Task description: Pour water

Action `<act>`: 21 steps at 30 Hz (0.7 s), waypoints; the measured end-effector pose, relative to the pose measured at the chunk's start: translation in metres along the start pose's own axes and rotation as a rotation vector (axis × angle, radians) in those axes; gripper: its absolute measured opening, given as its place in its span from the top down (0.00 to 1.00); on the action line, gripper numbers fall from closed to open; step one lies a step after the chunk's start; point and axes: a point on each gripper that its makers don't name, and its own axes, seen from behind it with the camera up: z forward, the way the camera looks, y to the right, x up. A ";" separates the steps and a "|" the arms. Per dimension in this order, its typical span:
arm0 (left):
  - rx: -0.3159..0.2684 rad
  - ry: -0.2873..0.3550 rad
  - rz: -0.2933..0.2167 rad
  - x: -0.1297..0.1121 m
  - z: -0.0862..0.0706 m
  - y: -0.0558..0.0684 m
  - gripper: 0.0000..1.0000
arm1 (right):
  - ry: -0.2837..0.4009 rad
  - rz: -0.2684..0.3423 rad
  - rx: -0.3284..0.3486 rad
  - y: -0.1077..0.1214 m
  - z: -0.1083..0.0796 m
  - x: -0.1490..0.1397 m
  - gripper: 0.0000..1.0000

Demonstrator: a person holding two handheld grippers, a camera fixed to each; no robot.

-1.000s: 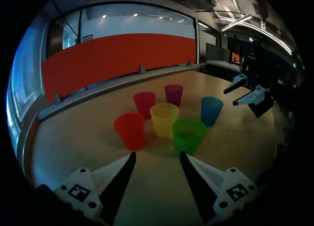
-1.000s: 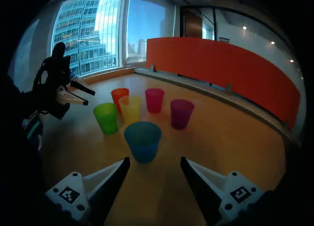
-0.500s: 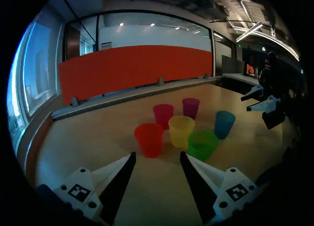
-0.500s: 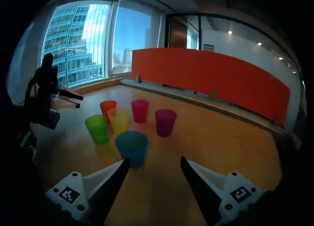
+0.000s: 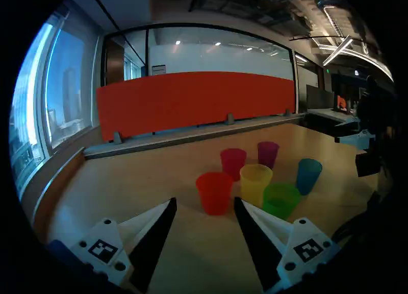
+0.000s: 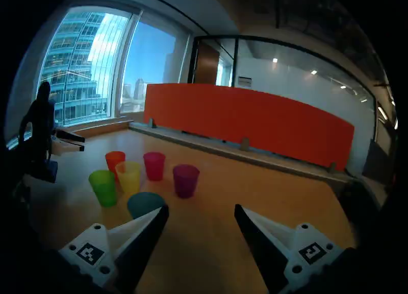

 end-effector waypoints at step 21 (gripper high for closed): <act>0.170 0.157 -0.032 0.035 -0.016 -0.029 0.18 | 0.210 0.103 -0.234 0.043 -0.007 0.053 0.00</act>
